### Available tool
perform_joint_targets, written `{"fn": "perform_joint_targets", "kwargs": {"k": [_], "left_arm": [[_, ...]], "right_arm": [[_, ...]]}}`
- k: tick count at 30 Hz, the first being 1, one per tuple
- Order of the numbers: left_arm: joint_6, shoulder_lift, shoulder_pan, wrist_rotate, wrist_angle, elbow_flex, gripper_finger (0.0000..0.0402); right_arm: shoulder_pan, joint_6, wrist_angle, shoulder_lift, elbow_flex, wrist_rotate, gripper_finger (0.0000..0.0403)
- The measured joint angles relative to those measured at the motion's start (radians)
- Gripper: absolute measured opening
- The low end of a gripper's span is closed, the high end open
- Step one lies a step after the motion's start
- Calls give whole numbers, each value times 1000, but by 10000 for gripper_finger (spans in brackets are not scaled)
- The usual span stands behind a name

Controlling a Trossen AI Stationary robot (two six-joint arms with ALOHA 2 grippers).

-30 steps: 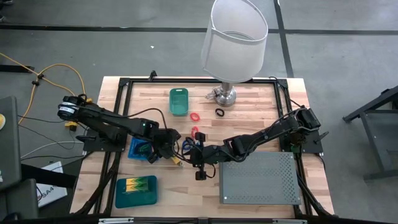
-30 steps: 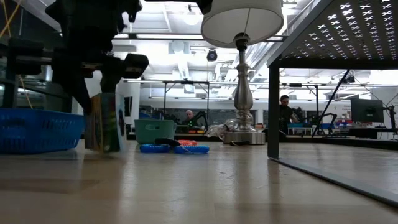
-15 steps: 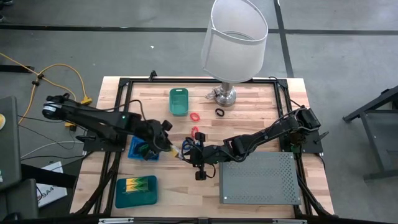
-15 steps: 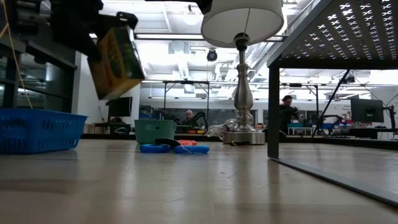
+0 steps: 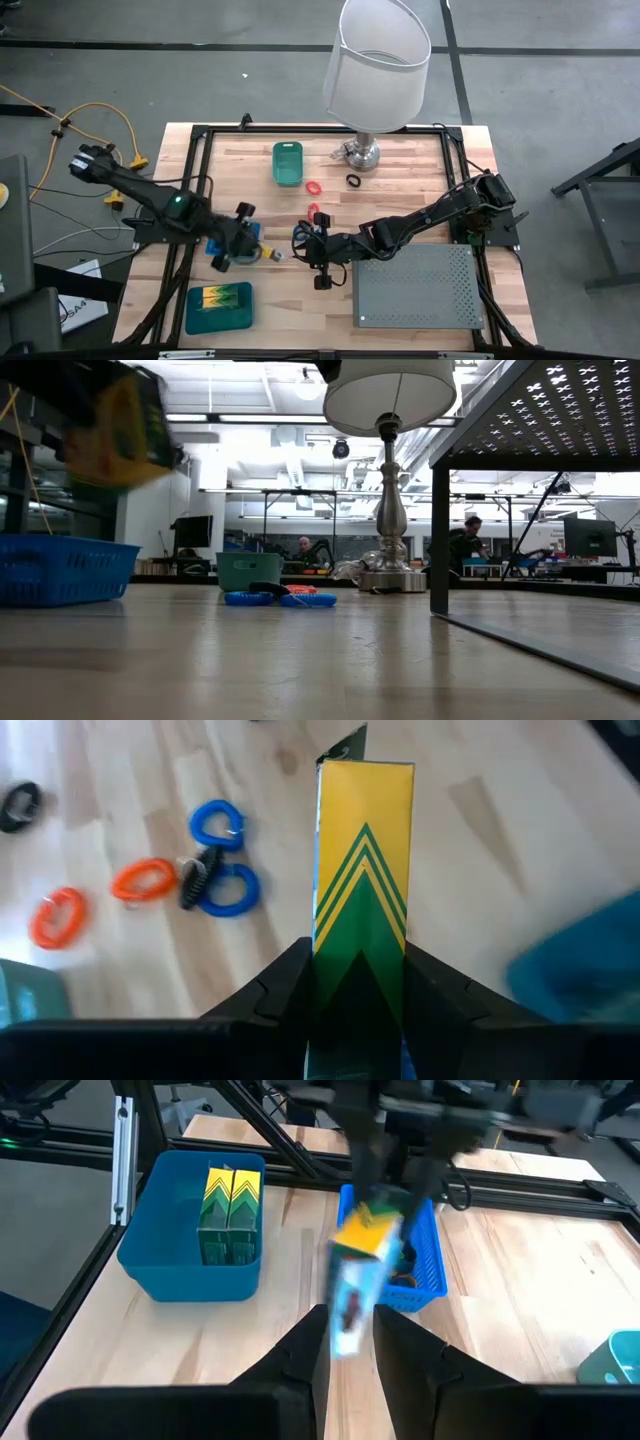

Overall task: Pick & Place Office Desk Supplies
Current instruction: Put the pack of crayons into the bottom blue bin

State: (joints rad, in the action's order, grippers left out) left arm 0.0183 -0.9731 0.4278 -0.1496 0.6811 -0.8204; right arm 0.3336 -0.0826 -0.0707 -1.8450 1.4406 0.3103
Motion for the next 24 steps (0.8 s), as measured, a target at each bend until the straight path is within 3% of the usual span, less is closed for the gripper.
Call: {"fn": "perform_joint_targets", "kwargs": {"k": [9,24], "left_arm": [[-359,-44,318,-217,195,-163,116],[-901,-265,664,-224,259,-321,116]], "right_arm": [[0,0,0,0,0,0,69],[0,0,0,0,0,0,69]]}}
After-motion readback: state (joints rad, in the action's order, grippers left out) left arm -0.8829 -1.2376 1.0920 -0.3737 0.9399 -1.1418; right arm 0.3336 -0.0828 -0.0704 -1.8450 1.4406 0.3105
